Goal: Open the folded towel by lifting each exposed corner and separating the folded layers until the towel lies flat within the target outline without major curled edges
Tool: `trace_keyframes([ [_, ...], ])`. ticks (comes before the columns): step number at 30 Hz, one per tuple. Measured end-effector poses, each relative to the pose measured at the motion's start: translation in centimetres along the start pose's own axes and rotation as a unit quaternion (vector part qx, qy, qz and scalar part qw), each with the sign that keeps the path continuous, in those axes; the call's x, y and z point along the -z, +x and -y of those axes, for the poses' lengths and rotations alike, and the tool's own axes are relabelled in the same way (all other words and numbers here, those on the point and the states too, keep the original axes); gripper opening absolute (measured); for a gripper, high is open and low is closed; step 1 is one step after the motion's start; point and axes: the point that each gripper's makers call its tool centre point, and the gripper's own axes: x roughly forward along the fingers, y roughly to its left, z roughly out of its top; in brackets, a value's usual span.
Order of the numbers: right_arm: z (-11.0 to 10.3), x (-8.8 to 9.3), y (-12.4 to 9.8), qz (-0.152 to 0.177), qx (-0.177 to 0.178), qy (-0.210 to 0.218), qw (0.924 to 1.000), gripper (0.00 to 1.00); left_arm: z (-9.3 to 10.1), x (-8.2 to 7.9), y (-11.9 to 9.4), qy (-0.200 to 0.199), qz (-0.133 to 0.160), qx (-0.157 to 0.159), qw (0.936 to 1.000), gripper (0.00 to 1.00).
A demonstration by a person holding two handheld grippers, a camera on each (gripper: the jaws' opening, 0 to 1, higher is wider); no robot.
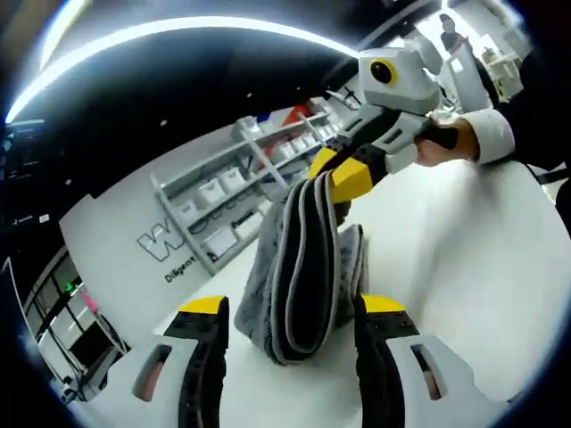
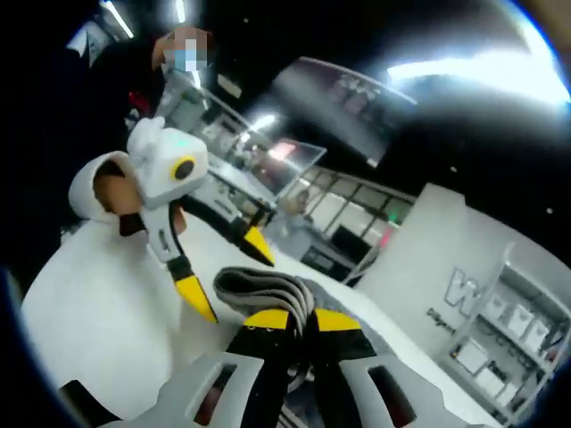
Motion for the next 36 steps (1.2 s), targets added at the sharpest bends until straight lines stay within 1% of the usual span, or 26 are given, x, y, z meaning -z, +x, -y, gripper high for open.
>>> trace_keyframes([
  [3, -0.2, -0.5, 0.0, 0.013, -0.009, 0.018, 0.9997, 0.02, 0.1, -0.2, 0.0, 0.009, 0.005, 0.001, 0.9999, 0.55],
  [6, -0.5, -0.9, -0.1, 0.023, -0.014, 0.022, 0.9994, 0.02, -0.1, 0.1, 0.2, 0.010, 0.000, 0.003, 0.9999, 0.55],
  [10, -0.7, -1.4, -0.1, 0.035, -0.021, 0.024, 0.9989, 0.02, -0.2, 0.1, 0.2, 0.014, 0.002, 0.004, 0.9999, 0.50],
  [13, -0.9, -1.6, 0.0, 0.041, -0.026, 0.031, 0.9984, 0.02, 0.1, 0.0, 0.2, 0.025, 0.004, 0.010, 0.9996, 0.47],
  [17, -1.0, -1.9, 0.0, 0.051, -0.033, 0.034, 0.9976, 0.02, 1.1, -0.6, 0.2, 0.045, 0.010, 0.013, 0.9989, 0.46],
  [20, -0.9, -2.1, -0.1, 0.058, -0.033, 0.040, 0.9970, 0.02, 1.2, -0.4, 0.3, 0.050, 0.004, 0.013, 0.9986, 0.46],
  [23, -0.8, -2.1, -0.1, 0.063, -0.037, 0.056, 0.9957, 0.02, 1.0, -0.3, 0.3, 0.048, 0.000, 0.011, 0.9988, 0.46],
  [25, -0.8, -2.2, -0.1, 0.066, -0.036, 0.056, 0.9956, 0.02, 0.9, -0.5, 0.3, 0.043, 0.004, 0.008, 0.9990, 0.44],
  [28, -0.8, -2.2, -0.1, 0.070, -0.039, 0.060, 0.9950, 0.02, 1.2, -0.6, 0.3, 0.039, 0.006, 0.012, 0.9991, 0.37],
  [29, -0.8, -2.2, -0.1, 0.071, -0.039, 0.059, 0.9950, 0.02, 1.0, -0.6, 0.4, 0.058, 0.011, 0.013, 0.9982, 0.34],
  [30, -0.8, -2.2, -0.1, 0.071, -0.039, 0.059, 0.9950, 0.02, 0.7, -0.6, 0.4, 0.076, 0.010, 0.006, 0.9970, 0.32],
  [31, -0.9, -2.2, -0.1, 0.071, -0.040, 0.059, 0.9950, 0.02, 0.7, -0.2, 0.5, 0.082, 0.007, 0.003, 0.9966, 0.31],
  [33, -0.9, -2.1, -0.1, 0.071, -0.039, 0.055, 0.9952, 0.02, 0.6, 0.0, 0.6, 0.083, 0.006, 0.004, 0.9965, 0.29],
  [35, -0.9, -2.0, -0.1, 0.071, -0.040, 0.052, 0.9953, 0.02, 0.4, -0.1, 0.6, 0.083, 0.004, 0.004, 0.9965, 0.26],
  [36, -0.9, -2.0, -0.1, 0.072, -0.039, 0.050, 0.9954, 0.03, 0.2, -0.3, 0.5, 0.086, 0.007, -0.001, 0.9962, 0.25],
])
